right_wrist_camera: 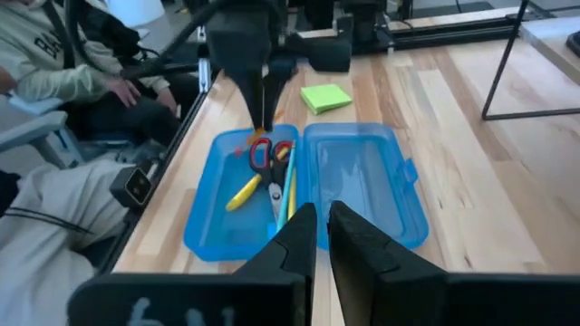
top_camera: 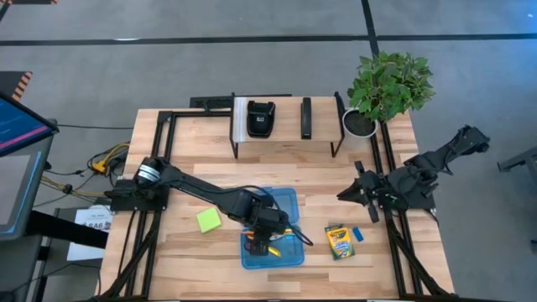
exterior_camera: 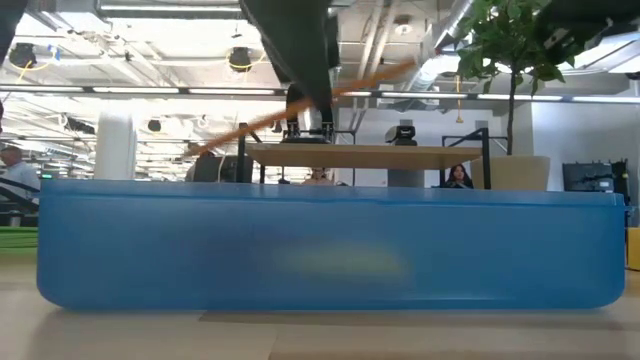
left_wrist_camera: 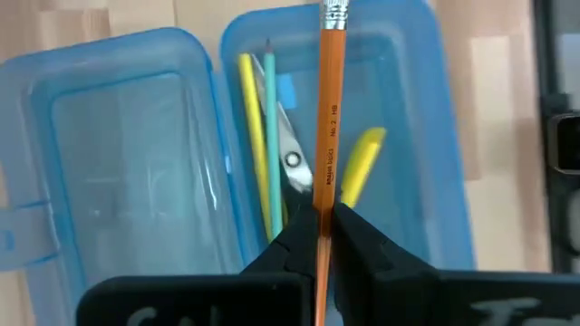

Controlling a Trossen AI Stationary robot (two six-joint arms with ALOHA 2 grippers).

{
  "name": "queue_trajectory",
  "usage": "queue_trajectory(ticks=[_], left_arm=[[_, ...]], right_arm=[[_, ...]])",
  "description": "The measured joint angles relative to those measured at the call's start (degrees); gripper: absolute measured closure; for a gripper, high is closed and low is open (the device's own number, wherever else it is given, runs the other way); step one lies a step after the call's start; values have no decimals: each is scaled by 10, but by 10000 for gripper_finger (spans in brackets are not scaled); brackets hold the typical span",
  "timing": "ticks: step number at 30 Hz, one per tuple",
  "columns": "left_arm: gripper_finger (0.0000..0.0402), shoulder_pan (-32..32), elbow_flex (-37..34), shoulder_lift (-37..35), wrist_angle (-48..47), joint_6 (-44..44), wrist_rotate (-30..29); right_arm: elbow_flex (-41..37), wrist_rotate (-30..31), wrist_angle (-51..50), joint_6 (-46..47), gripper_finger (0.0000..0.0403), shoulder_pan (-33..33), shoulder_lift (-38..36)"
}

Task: Pack school essentials
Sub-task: Put the orange pencil into the blue supply box

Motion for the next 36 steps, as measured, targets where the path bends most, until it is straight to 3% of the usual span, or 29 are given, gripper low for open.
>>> queue_trajectory(ticks=[6,14,22,33,36], left_arm=[[401,-1,2,24,2,-4,2],[401,-19,4,24,9,-14,-44],[401,-28,-9,24,32,-27,-78],[401,-32,-9,24,29,-28,-96],[401,-36,-9,24,28,-23,-102]], right_arm=[[-17,-1,7,-2,349,-15,-1],[-20,-1,30,-45,349,-19,0],[-84,-4,204,-141,349,-20,15],[-226,-3,470,-172,349,-43,16],[-240,-3,480,-151,349,-55,20]])
